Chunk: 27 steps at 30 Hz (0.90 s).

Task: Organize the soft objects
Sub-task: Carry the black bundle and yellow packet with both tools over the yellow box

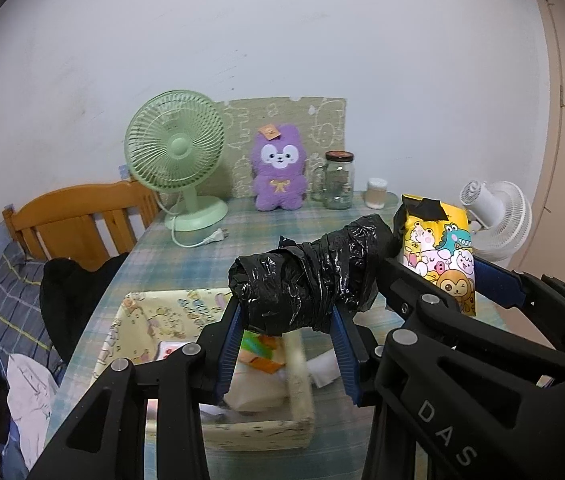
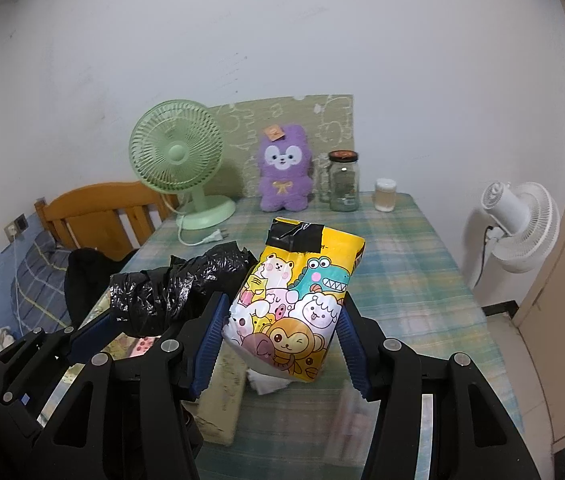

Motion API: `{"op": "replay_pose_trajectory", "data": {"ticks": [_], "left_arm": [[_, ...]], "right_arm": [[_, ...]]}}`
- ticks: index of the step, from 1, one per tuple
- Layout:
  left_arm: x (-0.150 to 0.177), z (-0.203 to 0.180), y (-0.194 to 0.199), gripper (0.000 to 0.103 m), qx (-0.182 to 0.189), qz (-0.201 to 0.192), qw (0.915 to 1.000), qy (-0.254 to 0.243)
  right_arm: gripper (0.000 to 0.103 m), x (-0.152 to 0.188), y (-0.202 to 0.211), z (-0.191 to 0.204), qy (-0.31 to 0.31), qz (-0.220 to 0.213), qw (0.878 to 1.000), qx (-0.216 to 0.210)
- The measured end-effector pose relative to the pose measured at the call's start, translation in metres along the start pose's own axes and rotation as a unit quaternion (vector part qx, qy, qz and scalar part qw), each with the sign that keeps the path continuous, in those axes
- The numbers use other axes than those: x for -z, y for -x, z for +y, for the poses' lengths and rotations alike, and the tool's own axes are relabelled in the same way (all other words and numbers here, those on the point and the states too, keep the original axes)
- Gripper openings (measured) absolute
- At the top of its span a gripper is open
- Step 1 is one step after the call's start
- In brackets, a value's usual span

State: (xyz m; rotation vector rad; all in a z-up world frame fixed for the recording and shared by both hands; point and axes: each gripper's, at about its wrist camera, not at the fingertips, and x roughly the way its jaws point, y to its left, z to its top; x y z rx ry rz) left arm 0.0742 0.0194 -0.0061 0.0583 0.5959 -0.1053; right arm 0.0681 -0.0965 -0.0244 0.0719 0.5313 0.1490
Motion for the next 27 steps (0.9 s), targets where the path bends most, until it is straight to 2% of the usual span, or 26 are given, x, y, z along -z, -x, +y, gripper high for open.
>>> {"op": "replay_pose_trajectory", "data": {"ticks": [27], "left_arm": [[0.028,0.075,-0.033,0.044,-0.046,0.047,0.9973,0.033]], "right_arm": [[0.057,0.021,-0.056,0.07,0.037,0.054,0.996,-0.062]]}}
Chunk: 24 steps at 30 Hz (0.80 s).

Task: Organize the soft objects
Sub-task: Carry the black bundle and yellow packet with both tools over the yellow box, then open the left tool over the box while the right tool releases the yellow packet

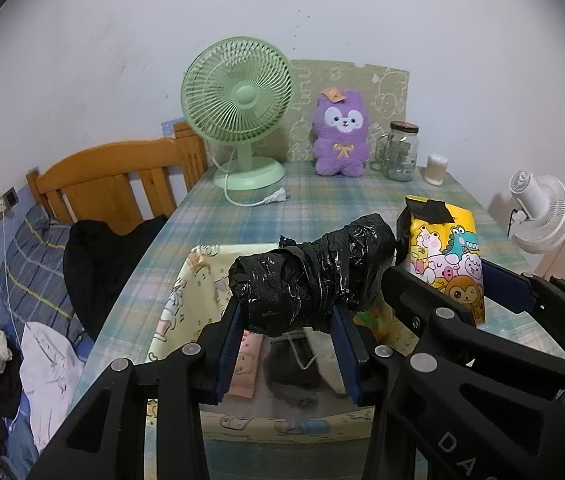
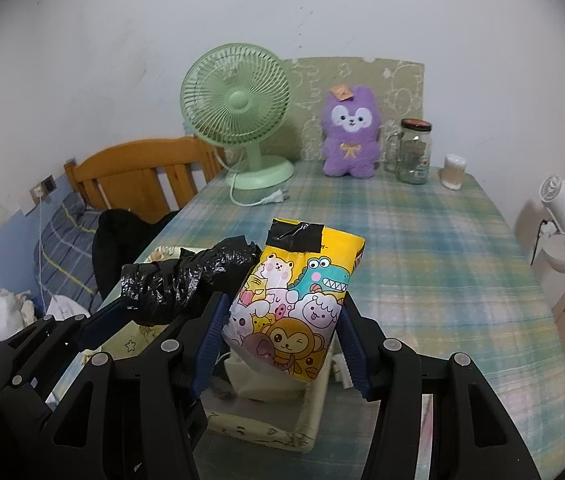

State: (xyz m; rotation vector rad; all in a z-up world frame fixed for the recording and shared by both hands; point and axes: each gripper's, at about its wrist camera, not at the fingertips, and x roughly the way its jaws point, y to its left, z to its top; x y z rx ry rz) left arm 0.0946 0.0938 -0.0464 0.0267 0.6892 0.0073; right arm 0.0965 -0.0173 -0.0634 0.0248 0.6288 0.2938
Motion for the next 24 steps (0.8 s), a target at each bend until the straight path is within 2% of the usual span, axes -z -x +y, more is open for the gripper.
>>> {"op": "replay_pose_trajectory", "data": {"ticks": [10,14,16,17,18,24], "left_arm": [[0.006,0.021,-0.017,0.046,-0.014,0.019,0.9996,0.014],[0.009,0.03,-0.024,0.048,-0.031,0.026,0.9991,0.016],[0.011,0.034,-0.026,0.057,-0.039,0.031,0.9985,0.023],[0.013,0.036,-0.028,0.067,-0.043,0.034,0.9981,0.029],[0.015,0.037,-0.029,0.069,-0.042,0.035,0.998,0.03],[0.02,0.038,-0.032,0.071,-0.03,0.044,0.998,0.033]], "right_arm": [[0.057,0.004,-0.019,0.019,0.019,0.02,0.999,-0.016],[0.057,0.006,-0.026,0.026,0.024,0.028,0.999,-0.027],[0.057,0.007,-0.029,0.028,0.026,0.034,0.999,-0.031],[0.057,0.008,-0.03,0.028,0.027,0.038,0.998,-0.033],[0.057,0.009,-0.032,0.029,0.028,0.043,0.998,-0.035],[0.057,0.011,-0.038,0.03,0.034,0.056,0.997,-0.036]]}}
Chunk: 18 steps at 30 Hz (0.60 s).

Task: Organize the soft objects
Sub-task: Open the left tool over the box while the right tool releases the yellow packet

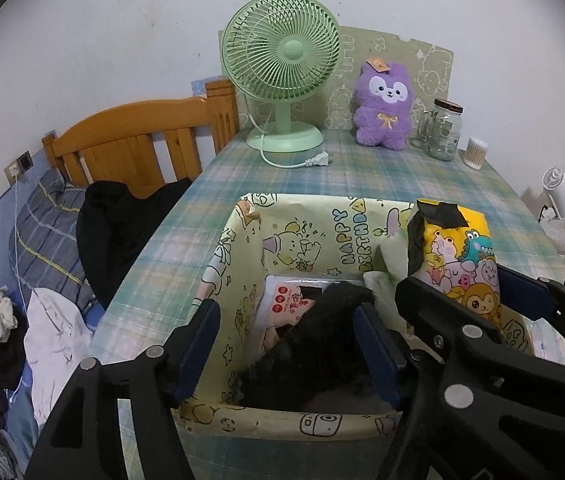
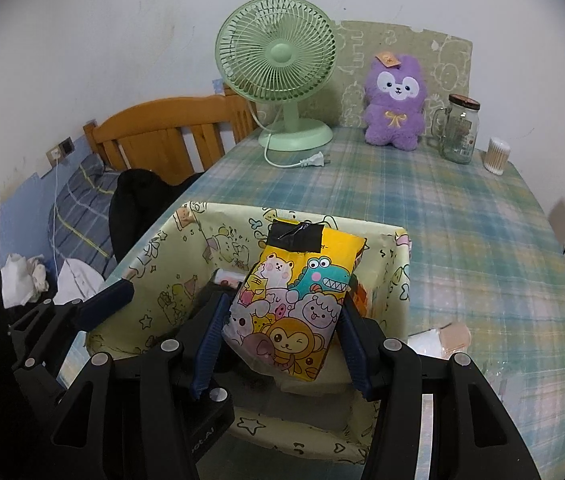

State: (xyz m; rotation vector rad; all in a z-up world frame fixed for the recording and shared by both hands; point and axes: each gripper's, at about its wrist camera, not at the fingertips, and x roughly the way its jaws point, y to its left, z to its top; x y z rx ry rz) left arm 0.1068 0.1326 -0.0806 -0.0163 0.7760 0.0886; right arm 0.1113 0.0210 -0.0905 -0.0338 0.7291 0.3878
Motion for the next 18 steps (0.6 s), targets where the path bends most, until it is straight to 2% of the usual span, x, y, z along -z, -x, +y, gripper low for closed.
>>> {"op": "replay_pose_trajectory", "data": {"ticks": [2,6,8,10,14,18], "left_arm": [[0.001,0.001,0.002,0.073,0.007,0.001,1.0,-0.003],[0.005,0.001,0.013,0.085,0.024,-0.001,0.9997,0.0],[0.006,0.001,0.015,0.087,0.025,-0.001,0.9997,0.001],[0.006,0.002,0.017,0.088,0.028,-0.001,0.9996,0.004],[0.007,0.0,0.019,0.091,0.027,-0.001,0.9996,0.001],[0.008,-0.003,0.021,0.093,0.028,-0.002,0.9996,-0.001]], "right_arm": [[0.057,0.0,-0.001,0.001,0.002,0.001,1.0,-0.005],[0.06,0.001,0.0,0.005,0.001,-0.004,1.0,-0.014],[0.06,0.001,-0.001,0.006,0.003,-0.005,1.0,-0.019],[0.069,0.001,-0.002,0.006,-0.002,-0.001,1.0,-0.026],[0.077,0.004,-0.002,0.003,-0.015,0.002,0.999,-0.037],[0.083,0.006,0.004,0.001,-0.011,-0.005,0.999,-0.03]]}}
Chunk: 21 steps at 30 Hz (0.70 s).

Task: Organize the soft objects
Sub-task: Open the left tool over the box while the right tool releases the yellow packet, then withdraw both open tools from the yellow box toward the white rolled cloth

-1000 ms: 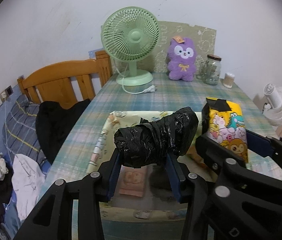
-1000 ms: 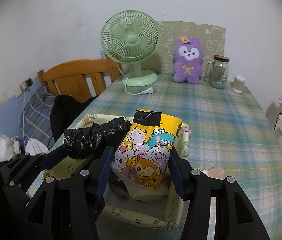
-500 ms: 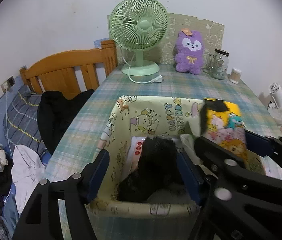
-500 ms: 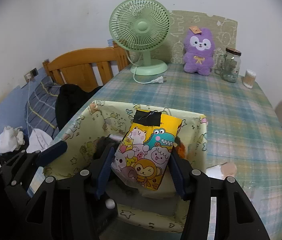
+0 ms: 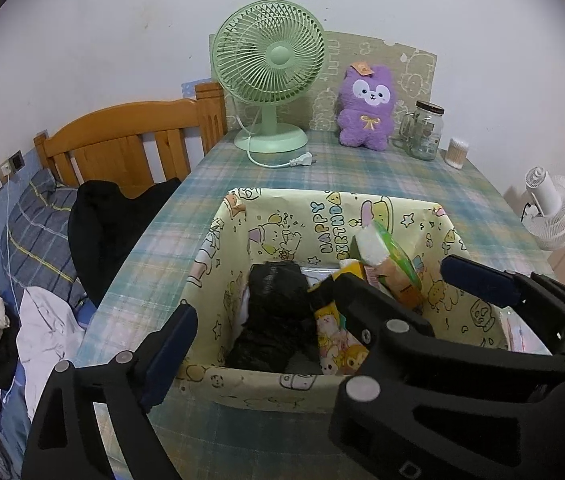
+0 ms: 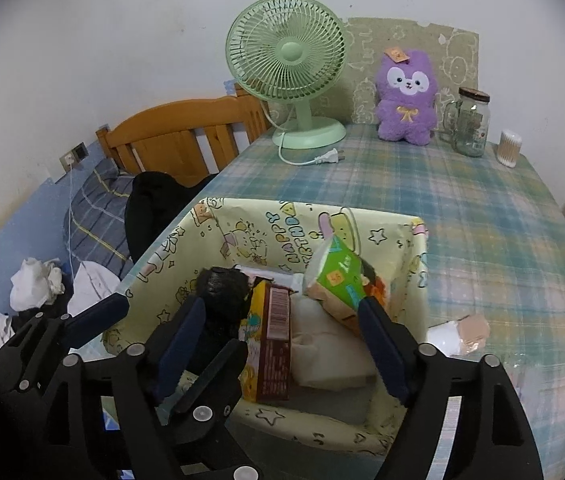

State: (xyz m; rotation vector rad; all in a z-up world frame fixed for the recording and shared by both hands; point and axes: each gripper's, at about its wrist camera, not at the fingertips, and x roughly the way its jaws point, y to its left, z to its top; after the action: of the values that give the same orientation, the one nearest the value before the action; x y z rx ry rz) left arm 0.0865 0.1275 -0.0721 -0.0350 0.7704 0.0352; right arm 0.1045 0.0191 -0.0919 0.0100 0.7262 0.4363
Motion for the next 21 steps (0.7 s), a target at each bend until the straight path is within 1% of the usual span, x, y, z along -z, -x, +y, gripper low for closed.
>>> {"op": "replay_pose_trajectory", "data": {"ticks": [3,12,21], "left_arm": [[0.0,-0.004,0.002,0.095,0.0,-0.004,1.0,-0.001],[-0.003,-0.022,0.014,0.096,0.004,-0.018,0.9998,-0.006],[-0.012,-0.037,0.029,0.096,-0.002,-0.038,0.9993,-0.005]], "right_arm": [[0.085,0.001,0.007,-0.003,0.0,-0.008,1.0,0.007],[0.085,0.001,0.028,-0.016,-0.004,-0.026,0.999,0.022],[0.085,-0.005,0.05,-0.03,-0.015,-0.047,0.998,0.027]]}}
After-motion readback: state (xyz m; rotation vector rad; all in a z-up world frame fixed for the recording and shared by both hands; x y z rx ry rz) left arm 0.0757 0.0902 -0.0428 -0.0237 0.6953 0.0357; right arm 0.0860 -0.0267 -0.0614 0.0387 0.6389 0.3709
